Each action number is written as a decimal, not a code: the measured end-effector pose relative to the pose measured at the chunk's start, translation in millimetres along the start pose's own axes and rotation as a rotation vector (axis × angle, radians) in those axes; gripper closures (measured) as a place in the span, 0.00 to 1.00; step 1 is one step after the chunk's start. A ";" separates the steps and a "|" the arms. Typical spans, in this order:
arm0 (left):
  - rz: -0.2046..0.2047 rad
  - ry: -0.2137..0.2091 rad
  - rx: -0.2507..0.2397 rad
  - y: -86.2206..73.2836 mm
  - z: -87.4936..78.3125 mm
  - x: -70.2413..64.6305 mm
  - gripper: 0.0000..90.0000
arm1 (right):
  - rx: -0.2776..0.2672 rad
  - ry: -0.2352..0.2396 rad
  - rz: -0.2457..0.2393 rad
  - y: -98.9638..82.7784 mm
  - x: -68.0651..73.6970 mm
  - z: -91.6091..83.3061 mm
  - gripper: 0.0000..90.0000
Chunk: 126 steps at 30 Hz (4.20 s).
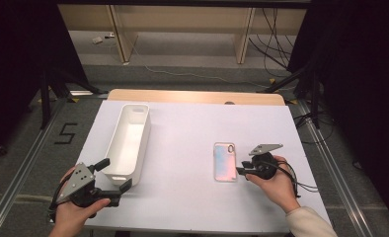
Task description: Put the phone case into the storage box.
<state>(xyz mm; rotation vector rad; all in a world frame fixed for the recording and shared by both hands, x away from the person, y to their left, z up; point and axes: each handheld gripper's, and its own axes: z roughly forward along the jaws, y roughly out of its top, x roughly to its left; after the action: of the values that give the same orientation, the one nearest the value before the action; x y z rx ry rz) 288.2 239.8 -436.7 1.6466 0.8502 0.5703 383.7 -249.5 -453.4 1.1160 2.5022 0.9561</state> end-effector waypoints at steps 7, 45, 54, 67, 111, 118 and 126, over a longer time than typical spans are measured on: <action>-0.004 0.015 0.007 -0.2 -0.6 1.0 0.00 | -0.247 0.018 0.016 -0.4 -2.7 -16.0 0.38; -0.002 0.003 0.007 -1.6 -2.2 -0.4 0.00 | 0.131 0.053 -0.432 19.9 32.1 -1.1 0.42; -0.003 0.000 0.006 -1.8 -2.1 -0.2 0.00 | 0.304 0.078 -0.558 35.3 44.8 20.9 0.49; -0.003 -0.003 0.003 -2.0 -1.7 -0.2 0.00 | 0.426 0.071 -0.648 44.9 50.0 41.4 0.64; -0.001 -0.003 -0.001 -1.4 -2.6 -1.3 0.00 | 0.491 0.058 -0.723 51.0 63.9 49.3 0.98; -0.002 -0.006 0.002 -1.5 -2.0 -1.5 0.00 | 0.466 0.059 -0.742 49.1 61.7 48.5 0.98; -0.004 -0.005 0.003 -1.5 -1.7 -1.7 0.00 | 0.444 0.035 -0.715 46.9 61.6 42.9 0.99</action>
<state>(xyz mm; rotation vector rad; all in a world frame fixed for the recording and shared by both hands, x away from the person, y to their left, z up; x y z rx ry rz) 285.5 239.7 -437.6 1.6487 0.8507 0.5623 388.4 -161.2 -452.5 0.2079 2.8723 0.2299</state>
